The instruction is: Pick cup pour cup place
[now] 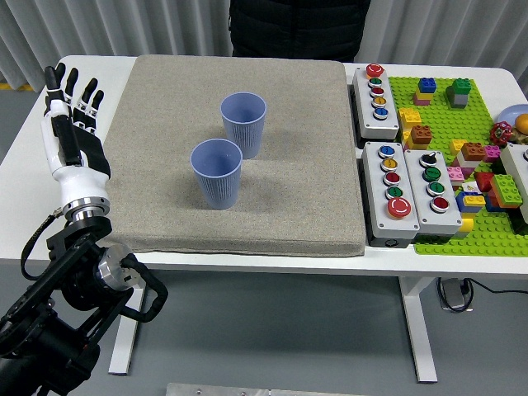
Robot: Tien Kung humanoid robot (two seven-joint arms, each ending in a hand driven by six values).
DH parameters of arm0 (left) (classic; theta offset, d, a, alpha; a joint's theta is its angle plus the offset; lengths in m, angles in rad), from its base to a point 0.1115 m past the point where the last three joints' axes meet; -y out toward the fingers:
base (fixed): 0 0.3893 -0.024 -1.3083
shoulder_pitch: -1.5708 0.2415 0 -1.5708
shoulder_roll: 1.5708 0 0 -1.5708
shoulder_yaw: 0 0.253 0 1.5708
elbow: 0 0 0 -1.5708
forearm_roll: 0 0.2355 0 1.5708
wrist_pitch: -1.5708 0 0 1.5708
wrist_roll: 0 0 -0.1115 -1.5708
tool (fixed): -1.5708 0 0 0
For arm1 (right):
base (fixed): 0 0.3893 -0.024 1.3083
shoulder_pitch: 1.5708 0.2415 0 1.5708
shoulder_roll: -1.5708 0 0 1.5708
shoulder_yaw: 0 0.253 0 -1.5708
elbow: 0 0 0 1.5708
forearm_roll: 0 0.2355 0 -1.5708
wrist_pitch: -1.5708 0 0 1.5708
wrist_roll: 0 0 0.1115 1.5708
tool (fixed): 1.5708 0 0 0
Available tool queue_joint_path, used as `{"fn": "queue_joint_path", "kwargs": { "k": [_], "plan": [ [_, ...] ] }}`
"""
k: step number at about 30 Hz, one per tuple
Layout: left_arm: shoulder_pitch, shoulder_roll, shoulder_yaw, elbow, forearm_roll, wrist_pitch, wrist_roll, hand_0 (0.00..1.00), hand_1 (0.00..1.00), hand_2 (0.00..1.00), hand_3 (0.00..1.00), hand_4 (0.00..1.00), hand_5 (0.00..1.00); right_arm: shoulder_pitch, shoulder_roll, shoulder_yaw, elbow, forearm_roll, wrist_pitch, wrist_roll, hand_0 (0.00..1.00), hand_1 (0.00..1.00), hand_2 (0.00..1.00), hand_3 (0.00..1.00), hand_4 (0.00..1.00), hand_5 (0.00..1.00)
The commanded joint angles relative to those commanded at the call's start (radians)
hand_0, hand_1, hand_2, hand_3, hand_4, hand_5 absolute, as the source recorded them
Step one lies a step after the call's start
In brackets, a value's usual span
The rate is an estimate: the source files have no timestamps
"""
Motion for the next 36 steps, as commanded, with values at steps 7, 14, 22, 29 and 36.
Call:
{"fn": "queue_joint_path", "kwargs": {
  "k": [7, 14, 22, 29, 36],
  "plan": [
    [0.005, -0.006, -0.003, 0.012, 0.06, -0.033, 0.0, 0.781, 0.78, 0.902, 0.875, 0.751, 0.998, -0.005, 0.002, -0.002, 0.0, -0.002, -0.001, -0.001, 0.674, 0.613, 0.564, 0.575, 0.002, 0.17],
    [0.013, -0.002, -0.027, 0.013, 0.132, -0.049, 0.0, 0.783, 0.784, 0.9, 0.876, 0.759, 0.998, -0.009, 0.002, 0.001, 0.0, -0.008, 0.001, -0.002, 0.673, 0.613, 0.563, 0.575, 0.002, 0.169],
    [0.01, 0.001, -0.029, 0.003, 0.162, -0.052, 0.022, 0.787, 0.787, 0.901, 0.878, 0.745, 0.998, -0.006, 0.002, 0.001, 0.0, -0.004, 0.001, 0.0, 0.674, 0.613, 0.563, 0.575, 0.002, 0.168],
    [0.01, 0.0, -0.033, 0.004, 0.202, -0.063, 0.066, 0.792, 0.79, 0.902, 0.878, 0.73, 0.998, -0.005, 0.001, 0.0, 0.0, -0.003, -0.001, 0.001, 0.673, 0.613, 0.563, 0.575, 0.002, 0.169],
    [0.011, 0.002, -0.043, 0.003, 0.208, -0.062, 0.072, 0.794, 0.794, 0.905, 0.882, 0.731, 0.998, -0.002, 0.001, 0.002, -0.001, -0.001, -0.002, 0.002, 0.674, 0.613, 0.563, 0.575, 0.002, 0.168]
  ]
}}
